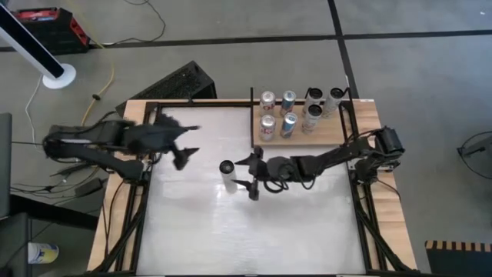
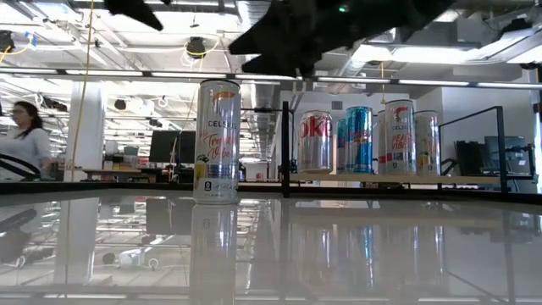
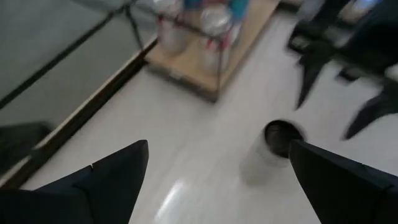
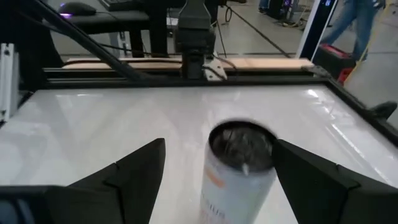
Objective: Place canned beverage on shelf
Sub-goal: Put the white soda can on the shelf aligned with the other white soda can
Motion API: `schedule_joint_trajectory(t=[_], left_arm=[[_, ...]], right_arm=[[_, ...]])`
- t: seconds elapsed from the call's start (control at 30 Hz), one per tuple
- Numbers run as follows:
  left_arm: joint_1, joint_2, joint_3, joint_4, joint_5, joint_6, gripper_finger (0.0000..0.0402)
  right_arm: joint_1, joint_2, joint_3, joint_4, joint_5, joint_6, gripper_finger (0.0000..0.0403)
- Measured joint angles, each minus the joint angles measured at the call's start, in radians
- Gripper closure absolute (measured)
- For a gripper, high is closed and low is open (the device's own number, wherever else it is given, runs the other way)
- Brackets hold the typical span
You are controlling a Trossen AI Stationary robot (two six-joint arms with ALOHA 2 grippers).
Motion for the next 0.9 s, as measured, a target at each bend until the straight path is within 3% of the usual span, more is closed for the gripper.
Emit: schedule_joint_trajectory(t=[0.23, 0.37, 0.63, 0.9], left_arm=[[-0.104, -0.383, -0.528, 0.591, 0.039, 0.066, 0.0028], [-0.104, -0.506, -0.713, 0.786, 0.075, 0.115, 0.0028], [-0.095, -0.628, -0.768, 0.738, 0.096, 0.118, 0.0028], [-0.095, -0.639, -0.768, 0.72, 0.131, 0.161, 0.0028]], right_arm=[[-0.028, 0.06, 0.099, -0.083, -0.017, -0.044, 0.008], [-0.044, 0.083, 0.151, -0.127, -0.027, -0.039, 0.0069], [-0.072, 0.082, 0.184, -0.145, -0.067, -0.052, 0.0031], [-0.101, 0.1, 0.175, -0.162, -0.081, -0.027, 0.0026]])
